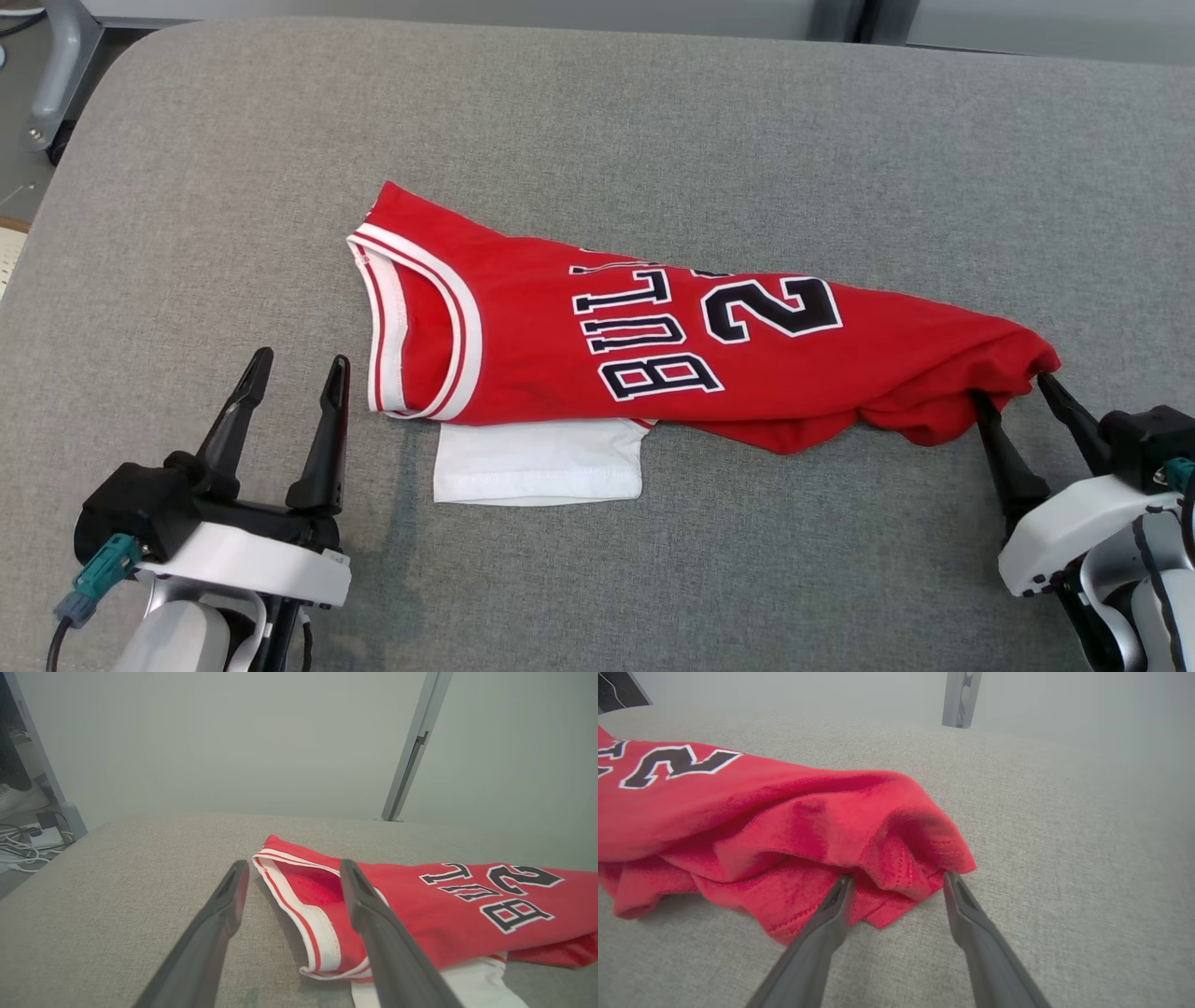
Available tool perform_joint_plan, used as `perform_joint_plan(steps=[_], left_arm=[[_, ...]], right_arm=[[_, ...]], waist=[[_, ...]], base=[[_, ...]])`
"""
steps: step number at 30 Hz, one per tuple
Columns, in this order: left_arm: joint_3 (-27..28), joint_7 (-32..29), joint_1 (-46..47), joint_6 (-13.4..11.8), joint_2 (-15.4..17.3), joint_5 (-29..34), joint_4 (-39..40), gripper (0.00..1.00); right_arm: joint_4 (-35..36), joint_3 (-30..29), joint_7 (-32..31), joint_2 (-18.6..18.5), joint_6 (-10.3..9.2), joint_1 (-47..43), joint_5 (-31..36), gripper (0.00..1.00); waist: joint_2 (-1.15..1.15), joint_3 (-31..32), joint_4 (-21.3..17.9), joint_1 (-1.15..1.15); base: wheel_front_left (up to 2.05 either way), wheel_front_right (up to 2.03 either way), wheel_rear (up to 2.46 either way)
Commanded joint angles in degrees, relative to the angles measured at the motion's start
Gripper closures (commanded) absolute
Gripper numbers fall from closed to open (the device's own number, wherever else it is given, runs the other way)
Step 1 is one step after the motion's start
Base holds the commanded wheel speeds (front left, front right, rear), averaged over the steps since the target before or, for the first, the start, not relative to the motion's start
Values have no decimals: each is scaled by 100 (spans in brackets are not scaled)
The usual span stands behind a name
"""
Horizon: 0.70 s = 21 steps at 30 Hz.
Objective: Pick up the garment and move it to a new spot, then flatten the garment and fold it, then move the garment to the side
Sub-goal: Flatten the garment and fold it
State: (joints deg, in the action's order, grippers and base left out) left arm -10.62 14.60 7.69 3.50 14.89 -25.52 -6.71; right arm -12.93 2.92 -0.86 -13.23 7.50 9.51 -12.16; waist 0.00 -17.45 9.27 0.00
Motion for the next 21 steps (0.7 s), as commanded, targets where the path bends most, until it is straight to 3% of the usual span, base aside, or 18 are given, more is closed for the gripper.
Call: perform_joint_plan(steps=[1,2,10,13,21], left_arm=[[25,33,167,28,-12,36,-34,0],[27,38,162,41,-16,48,-50,0],[162,63,40,32,-27,75,-152,0],[227,65,4,35,-29,85,-146,0],[308,68,-73,29,-16,138,-100,0]], right_arm=[[-129,65,118,-84,-1,150,-16,64],[-211,89,157,-92,-1,194,-23,100],[107,334,370,-189,-1,-96,-148,100],[509,357,395,-289,-1,-306,-211,100],[1559,235,51,-72,-1,-844,-253,100]], waist=[[0,-12,-4,0],[0,-10,-2,0],[0,117,-143,0],[0,188,-277,0],[0,325,-464,0]], base=[[0,0,0],[0,0,0],[0,0,0],[0,0,0],[0,0,0]])
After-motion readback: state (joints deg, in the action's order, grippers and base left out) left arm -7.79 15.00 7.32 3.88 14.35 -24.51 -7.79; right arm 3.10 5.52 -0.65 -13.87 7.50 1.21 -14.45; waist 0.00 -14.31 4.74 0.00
